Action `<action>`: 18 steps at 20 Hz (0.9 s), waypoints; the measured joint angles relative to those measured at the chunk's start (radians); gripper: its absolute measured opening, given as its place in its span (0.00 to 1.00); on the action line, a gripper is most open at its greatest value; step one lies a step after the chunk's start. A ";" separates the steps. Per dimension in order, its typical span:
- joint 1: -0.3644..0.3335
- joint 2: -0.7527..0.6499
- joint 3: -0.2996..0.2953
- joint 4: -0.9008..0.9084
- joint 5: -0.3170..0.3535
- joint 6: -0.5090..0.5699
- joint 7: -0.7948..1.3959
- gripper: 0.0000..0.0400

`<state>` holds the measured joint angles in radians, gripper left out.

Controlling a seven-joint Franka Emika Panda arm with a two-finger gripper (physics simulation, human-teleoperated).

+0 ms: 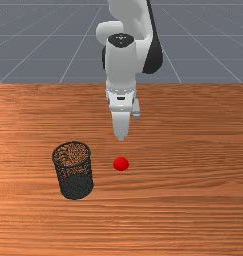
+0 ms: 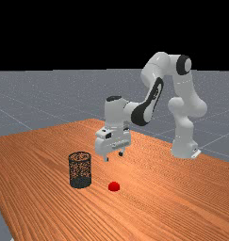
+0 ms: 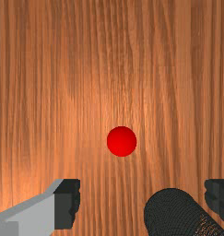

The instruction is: Put the ball into the container

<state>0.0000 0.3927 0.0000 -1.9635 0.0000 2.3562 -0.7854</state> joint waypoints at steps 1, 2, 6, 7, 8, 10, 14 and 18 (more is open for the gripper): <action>0.000 0.000 0.000 0.000 0.000 0.000 0.000 0.61; 0.000 0.000 0.000 0.000 0.000 0.000 0.000 0.37; 0.000 0.007 0.000 0.013 0.000 -0.014 0.000 0.44; -0.006 0.005 0.006 0.007 0.014 -0.003 -0.013 0.66; -0.006 0.004 0.005 0.006 0.013 -0.003 -0.011 0.79; -0.001 0.001 0.001 0.001 0.002 0.003 -0.002 0.92; 0.001 0.000 -0.001 -0.001 0.003 0.000 0.012 0.99; 0.003 0.000 -0.002 0.001 0.004 -0.001 0.019 1.00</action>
<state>0.0028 0.3930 -0.0020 -1.9621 0.0036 2.3547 -0.7667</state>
